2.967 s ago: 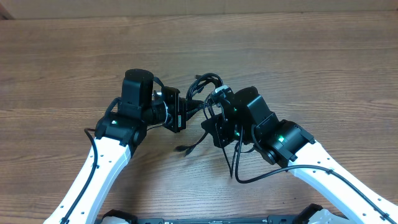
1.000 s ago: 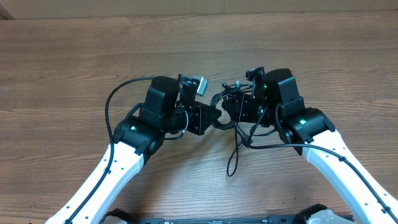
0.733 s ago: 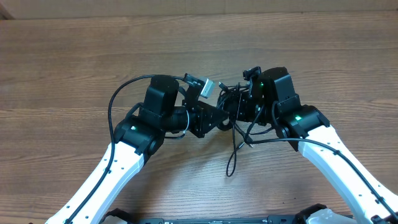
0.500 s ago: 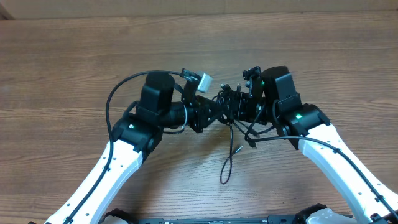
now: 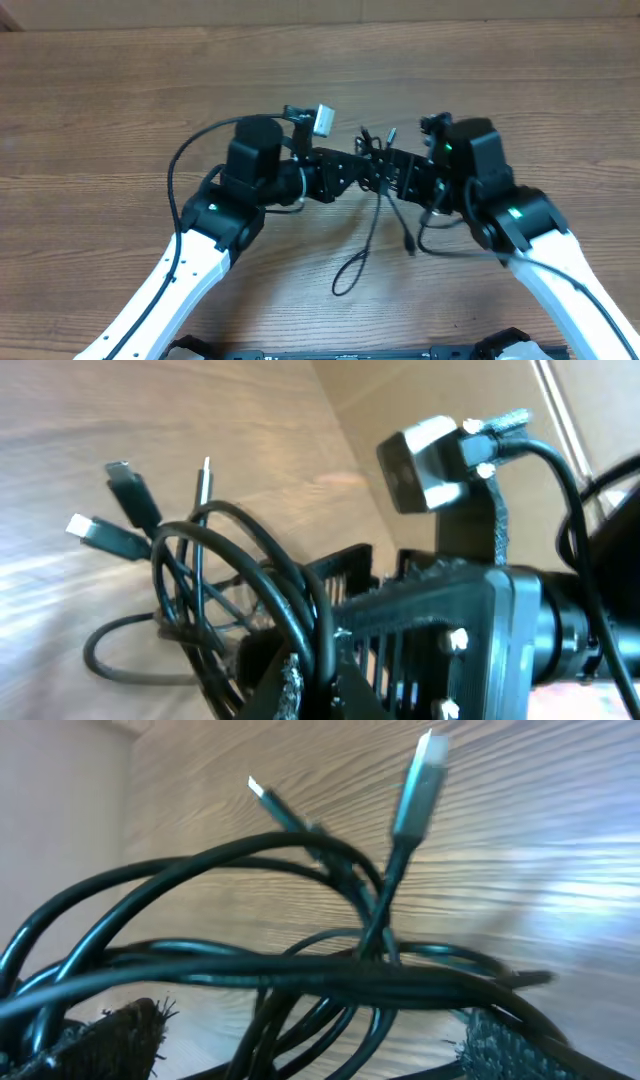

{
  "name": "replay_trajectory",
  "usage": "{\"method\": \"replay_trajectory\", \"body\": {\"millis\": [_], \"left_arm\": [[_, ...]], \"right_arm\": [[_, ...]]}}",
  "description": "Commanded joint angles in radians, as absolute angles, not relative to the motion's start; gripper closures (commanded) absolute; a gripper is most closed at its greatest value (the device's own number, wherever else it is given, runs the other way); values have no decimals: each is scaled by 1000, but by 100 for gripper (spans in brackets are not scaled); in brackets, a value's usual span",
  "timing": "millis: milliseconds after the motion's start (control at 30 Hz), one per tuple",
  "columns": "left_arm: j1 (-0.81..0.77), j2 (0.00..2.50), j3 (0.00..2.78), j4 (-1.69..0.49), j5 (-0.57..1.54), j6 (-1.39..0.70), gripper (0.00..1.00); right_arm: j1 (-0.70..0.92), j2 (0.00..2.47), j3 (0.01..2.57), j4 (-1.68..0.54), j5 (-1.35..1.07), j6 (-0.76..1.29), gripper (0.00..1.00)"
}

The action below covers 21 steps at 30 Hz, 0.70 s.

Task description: Untangle cables

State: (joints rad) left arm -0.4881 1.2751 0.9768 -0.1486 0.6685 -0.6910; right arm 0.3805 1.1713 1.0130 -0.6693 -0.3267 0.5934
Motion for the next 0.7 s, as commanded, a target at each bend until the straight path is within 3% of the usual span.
{"method": "replay_trajectory", "body": {"millis": [0,267,533,667], "left_arm": [[-491,1268,979,-195,545,-886,96],[-491,1268,979,-246,450,-1077,96],[-491,1268,979,-383,279,-1635,95],[-491,1268,979,-389,235,-1856,96]], "right_arm": [[340,1003,1029,-707,-130,602,0],[332,766,1029,-768,-117,596,0],[332,747,1011,-925,-241,789,0],[342,785,952,-928,-410,775,0]]}}
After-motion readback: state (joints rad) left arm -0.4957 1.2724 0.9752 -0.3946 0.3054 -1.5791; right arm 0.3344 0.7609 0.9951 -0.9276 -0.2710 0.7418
